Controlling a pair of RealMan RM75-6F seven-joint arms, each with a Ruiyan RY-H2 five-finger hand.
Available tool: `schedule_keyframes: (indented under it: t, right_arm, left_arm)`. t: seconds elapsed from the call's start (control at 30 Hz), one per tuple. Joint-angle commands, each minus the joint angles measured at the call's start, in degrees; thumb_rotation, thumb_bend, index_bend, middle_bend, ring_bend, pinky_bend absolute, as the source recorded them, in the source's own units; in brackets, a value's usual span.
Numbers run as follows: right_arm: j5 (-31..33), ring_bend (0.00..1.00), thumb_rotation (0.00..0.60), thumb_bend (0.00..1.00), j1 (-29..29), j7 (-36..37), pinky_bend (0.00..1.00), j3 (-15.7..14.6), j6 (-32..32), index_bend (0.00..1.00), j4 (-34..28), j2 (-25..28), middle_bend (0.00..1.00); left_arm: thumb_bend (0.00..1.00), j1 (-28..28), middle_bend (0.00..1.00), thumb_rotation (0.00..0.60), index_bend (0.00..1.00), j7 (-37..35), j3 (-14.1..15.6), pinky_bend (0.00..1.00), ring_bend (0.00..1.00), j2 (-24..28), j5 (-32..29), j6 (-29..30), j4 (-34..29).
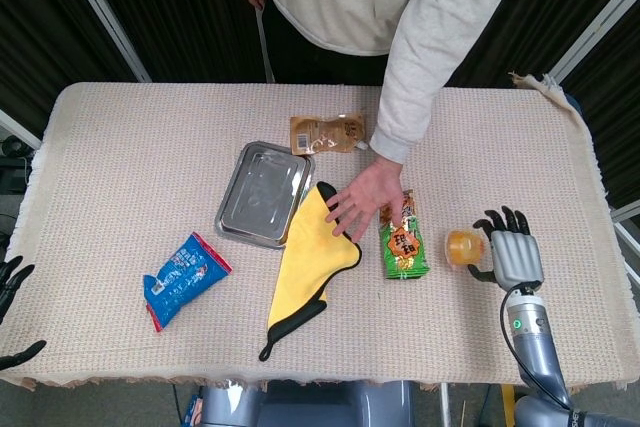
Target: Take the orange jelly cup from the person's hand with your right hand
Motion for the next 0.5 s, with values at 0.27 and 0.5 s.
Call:
schedule_keyframes:
  t: [0.27, 0.5]
  right_arm:
    - [-7.95, 0.0, 0.6, 0.17, -4.06, 1.25, 0.0, -2.79, 4.14, 0.21, -0.99, 6.19, 0.01]
    - [-19.87, 0.0, 0.6, 0.16, -9.59, 10.52, 0.0, -5.88, 11.77, 0.15, 7.61, 7.27, 0.0]
  left_arm:
    - [0.0, 0.05, 0.0, 0.6, 0.04, -0.12, -0.04, 0.0, 0.0, -0.09, 0.09, 0.25, 0.2]
    - [0.0, 0.08, 0.0, 0.6, 0.04, 0.36, -0.21, 0.0, 0.0, -0.28, -0.24, 0.16, 0.16]
